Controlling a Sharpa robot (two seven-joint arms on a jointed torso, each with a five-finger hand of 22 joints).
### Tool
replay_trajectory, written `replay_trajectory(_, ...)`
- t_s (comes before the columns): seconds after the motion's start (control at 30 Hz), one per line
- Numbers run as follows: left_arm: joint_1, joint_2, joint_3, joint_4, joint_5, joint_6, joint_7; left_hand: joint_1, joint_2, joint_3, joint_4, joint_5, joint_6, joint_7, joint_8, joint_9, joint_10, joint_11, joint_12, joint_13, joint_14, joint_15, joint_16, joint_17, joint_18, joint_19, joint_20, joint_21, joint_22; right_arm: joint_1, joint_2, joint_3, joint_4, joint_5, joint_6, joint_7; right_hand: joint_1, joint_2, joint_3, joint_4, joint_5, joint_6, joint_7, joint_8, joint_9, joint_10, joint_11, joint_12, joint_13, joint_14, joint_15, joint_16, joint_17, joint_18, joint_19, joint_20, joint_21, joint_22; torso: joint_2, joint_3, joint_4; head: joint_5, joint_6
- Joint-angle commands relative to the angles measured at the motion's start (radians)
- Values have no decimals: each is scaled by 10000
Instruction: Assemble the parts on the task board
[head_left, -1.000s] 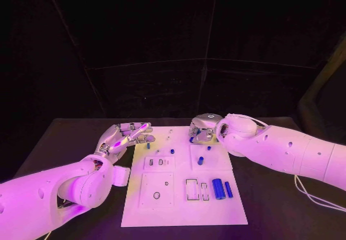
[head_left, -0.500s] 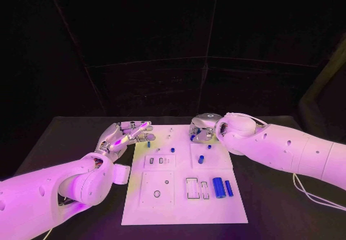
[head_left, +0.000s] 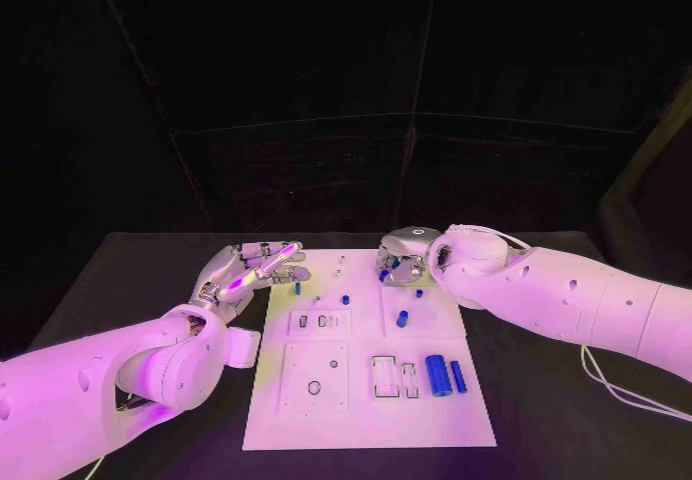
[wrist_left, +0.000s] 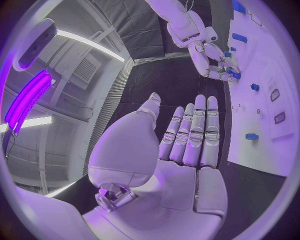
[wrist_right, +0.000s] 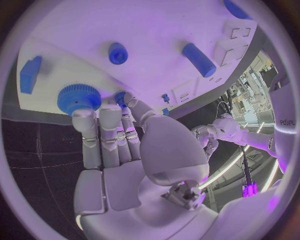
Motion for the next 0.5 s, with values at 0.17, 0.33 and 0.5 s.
replay_trajectory(0.17, 25, -16, 11, -14, -46, 123, 14, -26, 114, -48, -33, 17, -24, 70, -31, -10, -46, 45, -71, -11, -5, 86, -66, 9, 126, -25, 69, -71, -15, 8, -202, 0, 352, 137, -1671, 255, 21, -73, 449, -18, -138, 275, 27, 41, 40, 338, -41, 46, 21, 29, 8, 312, 287, -251, 230, -34, 243, 362, 13, 3, -6, 19, 20)
replay_trajectory(0.33, 26, -16, 11, -39, -46, 134, 12, -26, 114, -48, -33, 17, -24, 70, -31, -10, -46, 45, -71, -11, -5, 86, -66, 9, 126, -25, 69, -71, -15, 9, -273, 5, 582, 397, -2675, 277, 15, -195, 730, -4, -132, 320, 42, 9, 29, 383, -35, 6, 12, 5, 18, 408, 325, -259, 227, -35, 311, 424, 11, -14, -5, 23, 70)
replay_trajectory(0.5, 26, 5, 11, -55, -46, 148, 8, -20, 122, -48, -44, 17, -30, 72, -40, -10, -54, 48, -82, -11, -5, 88, -75, 11, 126, -26, 71, -78, -20, 11, -18, 8, 347, 565, -2937, 261, -12, -270, 898, 21, -139, 325, 59, -14, 21, 378, -22, -11, 8, -10, 26, 467, 351, -263, 222, -29, 350, 462, 31, -10, 23, 23, 104)
